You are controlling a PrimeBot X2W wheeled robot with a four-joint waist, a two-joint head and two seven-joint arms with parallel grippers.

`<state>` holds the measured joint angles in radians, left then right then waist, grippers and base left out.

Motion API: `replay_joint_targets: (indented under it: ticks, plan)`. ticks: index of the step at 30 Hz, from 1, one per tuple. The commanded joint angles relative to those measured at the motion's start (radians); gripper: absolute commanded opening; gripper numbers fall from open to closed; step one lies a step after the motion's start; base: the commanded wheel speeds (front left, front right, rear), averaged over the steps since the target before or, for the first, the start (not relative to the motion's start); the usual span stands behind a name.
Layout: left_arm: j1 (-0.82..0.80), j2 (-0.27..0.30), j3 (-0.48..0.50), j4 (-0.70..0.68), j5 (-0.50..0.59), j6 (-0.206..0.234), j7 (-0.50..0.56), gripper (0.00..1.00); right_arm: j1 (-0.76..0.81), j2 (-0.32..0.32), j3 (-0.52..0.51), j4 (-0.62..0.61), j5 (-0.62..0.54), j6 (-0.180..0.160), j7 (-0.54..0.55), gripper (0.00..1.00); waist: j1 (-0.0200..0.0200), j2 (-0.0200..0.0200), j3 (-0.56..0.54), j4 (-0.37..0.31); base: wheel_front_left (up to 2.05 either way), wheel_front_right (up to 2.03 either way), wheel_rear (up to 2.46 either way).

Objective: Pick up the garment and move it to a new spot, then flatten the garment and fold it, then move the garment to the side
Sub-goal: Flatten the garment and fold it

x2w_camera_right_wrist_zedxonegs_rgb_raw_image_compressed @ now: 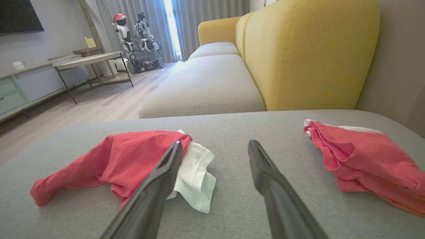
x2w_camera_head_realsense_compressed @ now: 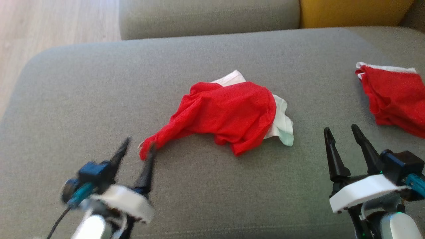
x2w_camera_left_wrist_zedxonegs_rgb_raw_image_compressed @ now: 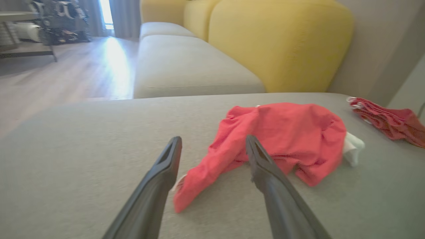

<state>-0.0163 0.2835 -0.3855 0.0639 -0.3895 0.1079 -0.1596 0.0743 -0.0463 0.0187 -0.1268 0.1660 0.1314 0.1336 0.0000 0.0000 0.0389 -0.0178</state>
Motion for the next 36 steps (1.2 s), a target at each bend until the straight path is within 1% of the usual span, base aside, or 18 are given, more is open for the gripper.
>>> replay_joint_targets:
  ticks: [1,3,4,6,10,12,14,17,23,24,25,26,29,32,33,36]
  plan:
    - [-0.092,0.004,0.015,-0.042,0.009,-0.014,0.009,1.00,-0.041,-0.005,0.018,-0.044,-0.005,-0.001,0.000,1.00,0.0000,0.0000,0.021,0.000,0.00,0.00,0.00]
    - [-0.129,-0.017,-0.031,-0.041,0.013,-0.044,0.038,1.00,-0.052,-0.004,0.023,-0.047,-0.006,-0.001,-0.002,1.00,0.0000,0.0000,0.044,-0.005,0.00,0.00,0.00]
    - [-0.165,-0.043,-0.081,-0.034,0.019,-0.072,0.067,1.00,-0.065,-0.004,0.031,-0.050,-0.006,-0.001,-0.006,1.00,0.0000,0.0000,0.070,-0.017,0.00,0.00,0.00]
    - [-0.196,-0.070,-0.129,-0.014,0.020,-0.103,0.096,1.00,-0.077,-0.004,0.039,-0.049,-0.003,-0.001,-0.009,1.00,0.0000,0.0000,0.095,-0.032,0.00,0.00,0.00]
    - [-0.242,-0.116,-0.206,0.050,0.015,-0.155,0.149,1.00,-0.101,-0.004,0.050,-0.039,0.004,-0.001,-0.020,1.00,0.0000,0.0000,0.141,-0.075,0.00,0.00,0.00]
    - [-0.258,-0.132,-0.234,0.089,0.009,-0.172,0.173,1.00,-0.111,-0.004,0.056,-0.032,0.009,-0.001,-0.026,1.00,0.0000,0.0000,0.164,-0.101,0.00,0.00,0.00]
    - [-0.276,-0.140,-0.252,0.132,0.007,-0.185,0.186,1.00,-0.121,-0.004,0.054,-0.026,0.016,-0.001,-0.035,1.00,0.0000,0.0000,0.182,-0.123,0.00,0.00,0.00]
    - [-0.302,-0.152,-0.253,0.199,-0.003,-0.190,0.186,1.00,-0.132,-0.004,0.052,-0.017,0.024,-0.001,-0.049,1.00,0.0000,0.0000,0.205,-0.155,0.00,0.00,0.00]
    - [-0.368,-0.167,-0.225,0.317,-0.006,-0.177,0.129,1.00,-0.141,-0.004,0.047,0.000,0.037,-0.001,-0.067,1.00,0.0000,0.0000,0.231,-0.186,0.00,0.00,0.00]
    - [-0.375,-0.170,-0.220,0.333,-0.010,-0.178,0.118,0.92,-0.143,-0.004,0.047,0.002,0.038,-0.001,-0.069,1.00,0.0000,0.0000,0.231,-0.188,0.00,0.00,0.00]
    - [-0.383,-0.170,-0.219,0.348,-0.005,-0.173,0.107,0.16,-0.144,-0.004,0.047,0.005,0.039,-0.001,-0.070,1.00,0.0000,0.0000,0.230,-0.191,0.00,0.00,0.00]
    - [-0.390,-0.169,-0.216,0.362,0.000,-0.167,0.098,0.00,-0.145,-0.004,0.047,0.008,0.040,-0.001,-0.071,1.00,0.0000,0.0000,0.229,-0.192,0.00,0.00,0.00]
    - [-0.405,-0.164,-0.207,0.365,0.012,-0.152,0.060,0.00,-0.145,-0.004,0.044,0.015,0.044,-0.001,-0.074,1.00,0.0000,0.0000,0.218,-0.192,0.00,0.00,0.00]
    - [-0.418,-0.140,-0.200,0.313,0.036,-0.134,0.026,0.00,-0.140,-0.004,0.038,0.019,0.048,-0.001,-0.075,1.00,0.0000,0.0000,0.204,-0.181,0.00,0.00,0.00]
    - [-0.418,-0.140,-0.200,0.313,0.036,-0.134,0.026,0.00,-0.140,-0.004,0.038,0.019,0.048,-0.001,-0.075,1.00,0.0000,0.0000,0.204,-0.181,0.00,0.00,0.00]
    - [-0.432,-0.102,-0.189,0.214,0.067,-0.107,0.014,0.00,-0.133,-0.004,0.032,0.025,0.053,-0.001,-0.074,1.00,0.0000,0.0000,0.186,-0.162,0.00,0.00,0.00]
